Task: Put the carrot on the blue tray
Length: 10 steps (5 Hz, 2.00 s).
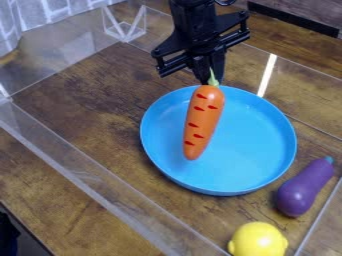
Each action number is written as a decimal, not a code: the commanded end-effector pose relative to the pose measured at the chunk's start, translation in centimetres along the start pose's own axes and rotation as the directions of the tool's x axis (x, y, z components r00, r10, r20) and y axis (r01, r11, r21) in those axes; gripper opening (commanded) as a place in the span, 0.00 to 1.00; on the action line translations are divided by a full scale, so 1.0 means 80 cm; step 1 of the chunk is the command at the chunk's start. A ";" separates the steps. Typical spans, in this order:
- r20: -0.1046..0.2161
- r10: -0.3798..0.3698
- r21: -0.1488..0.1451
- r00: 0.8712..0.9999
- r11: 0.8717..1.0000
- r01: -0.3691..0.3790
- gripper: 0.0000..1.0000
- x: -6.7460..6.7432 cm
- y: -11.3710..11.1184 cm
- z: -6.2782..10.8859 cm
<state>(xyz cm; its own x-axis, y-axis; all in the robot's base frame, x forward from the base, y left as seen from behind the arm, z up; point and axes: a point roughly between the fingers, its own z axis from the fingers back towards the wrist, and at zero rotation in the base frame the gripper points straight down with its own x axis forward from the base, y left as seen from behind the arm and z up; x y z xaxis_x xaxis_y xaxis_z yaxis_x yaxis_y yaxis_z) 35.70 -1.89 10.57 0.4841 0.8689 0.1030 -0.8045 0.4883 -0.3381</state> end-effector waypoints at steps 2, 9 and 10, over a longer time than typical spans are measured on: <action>0.031 -0.046 -0.053 0.998 0.997 0.048 0.00 0.023 -0.019 0.052; 0.001 -0.280 0.032 0.960 0.960 0.279 0.00 -0.027 0.006 0.073; -0.002 -0.307 0.049 0.952 0.951 0.307 0.00 -0.032 0.009 0.079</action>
<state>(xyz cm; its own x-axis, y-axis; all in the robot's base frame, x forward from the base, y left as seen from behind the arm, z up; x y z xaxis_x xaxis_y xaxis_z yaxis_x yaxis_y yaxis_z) 31.84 -2.69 14.37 0.7040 0.6911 0.1636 -0.6602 0.7218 -0.2078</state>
